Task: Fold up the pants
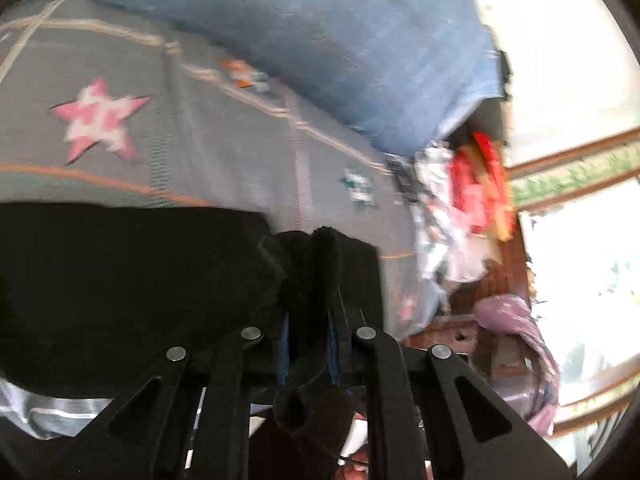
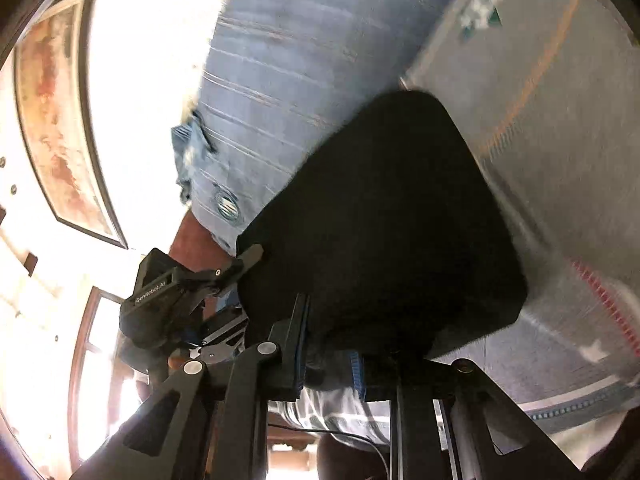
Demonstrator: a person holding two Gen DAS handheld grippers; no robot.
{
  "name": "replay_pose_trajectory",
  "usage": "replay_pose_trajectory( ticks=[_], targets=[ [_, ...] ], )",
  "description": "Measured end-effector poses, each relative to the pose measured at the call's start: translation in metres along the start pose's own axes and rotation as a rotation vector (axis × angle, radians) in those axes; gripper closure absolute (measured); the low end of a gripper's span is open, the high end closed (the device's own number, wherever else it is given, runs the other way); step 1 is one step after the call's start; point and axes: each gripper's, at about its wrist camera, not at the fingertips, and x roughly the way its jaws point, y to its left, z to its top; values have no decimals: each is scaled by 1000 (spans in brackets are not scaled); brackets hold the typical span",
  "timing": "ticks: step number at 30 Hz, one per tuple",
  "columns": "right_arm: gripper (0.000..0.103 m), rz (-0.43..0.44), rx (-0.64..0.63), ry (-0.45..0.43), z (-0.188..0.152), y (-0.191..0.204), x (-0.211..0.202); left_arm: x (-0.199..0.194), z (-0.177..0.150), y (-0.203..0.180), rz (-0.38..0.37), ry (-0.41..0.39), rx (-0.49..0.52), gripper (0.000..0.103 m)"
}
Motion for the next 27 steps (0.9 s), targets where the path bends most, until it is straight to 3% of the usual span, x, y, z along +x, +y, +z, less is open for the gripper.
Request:
replay_pose_trajectory(
  ticks=[4,6,8,12,14,18,20,23,24,25,27],
  targets=[
    [84,-118,6,24,4,-27,14,43,2,48,90,74,-117,91],
    [77,-154,54,51,4,-41,16,62,2,65,102,109,-161,91],
    [72,-169,79,74,1,-44,7,63,3,66,85,96,-160,91],
    [69,-222,-48,93,-2,-17,-30,59,3,57,136,86,-92,91],
    [69,-173,-142,35,-1,11,-55,60,3,56,144,80,-87,90],
    [55,-126,-351,-130,10,56,-73,59,3,57,147,74,-94,90],
    [55,-195,-402,-119,18,49,-52,58,3,57,150,74,-97,90],
    [59,-486,-414,-18,33,1,-5,57,2,57,162,67,-82,87],
    [62,-475,-404,1,35,-10,0,58,2,55,166,68,-72,87],
    [62,-440,-407,-50,34,-6,-11,56,0,53,174,66,-56,85],
    [58,-475,-424,-25,34,11,-16,47,-4,47,192,52,-14,85]
  ],
)
